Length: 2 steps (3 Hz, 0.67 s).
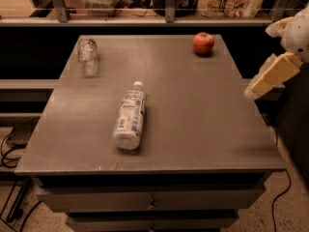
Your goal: Pick apple
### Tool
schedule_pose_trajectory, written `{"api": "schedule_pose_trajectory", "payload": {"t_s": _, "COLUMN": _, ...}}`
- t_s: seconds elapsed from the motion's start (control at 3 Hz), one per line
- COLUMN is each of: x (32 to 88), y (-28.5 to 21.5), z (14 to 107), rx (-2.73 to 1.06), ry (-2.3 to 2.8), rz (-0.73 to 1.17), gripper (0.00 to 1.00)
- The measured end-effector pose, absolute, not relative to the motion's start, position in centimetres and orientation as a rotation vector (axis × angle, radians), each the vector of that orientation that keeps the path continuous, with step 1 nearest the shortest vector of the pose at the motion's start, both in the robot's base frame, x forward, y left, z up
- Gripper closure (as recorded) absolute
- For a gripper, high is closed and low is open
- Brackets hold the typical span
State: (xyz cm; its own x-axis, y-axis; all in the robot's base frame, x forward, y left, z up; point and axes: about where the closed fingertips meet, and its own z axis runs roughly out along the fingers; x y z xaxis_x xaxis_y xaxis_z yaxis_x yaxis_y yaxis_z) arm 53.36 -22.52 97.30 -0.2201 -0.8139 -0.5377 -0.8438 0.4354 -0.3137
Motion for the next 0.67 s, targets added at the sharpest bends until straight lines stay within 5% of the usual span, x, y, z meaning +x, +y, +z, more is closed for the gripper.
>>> {"api": "schedule_pose_trajectory", "payload": {"t_s": 0.33, "x": 59.01, "y": -22.67, "z": 97.17, "rx": -1.279, "ry": 1.985, "rz": 0.048, "gripper": 0.00}}
{"api": "schedule_pose_trajectory", "payload": {"t_s": 0.67, "x": 59.01, "y": -22.67, "z": 97.17, "rx": -1.279, "ry": 1.985, "rz": 0.048, "gripper": 0.00}}
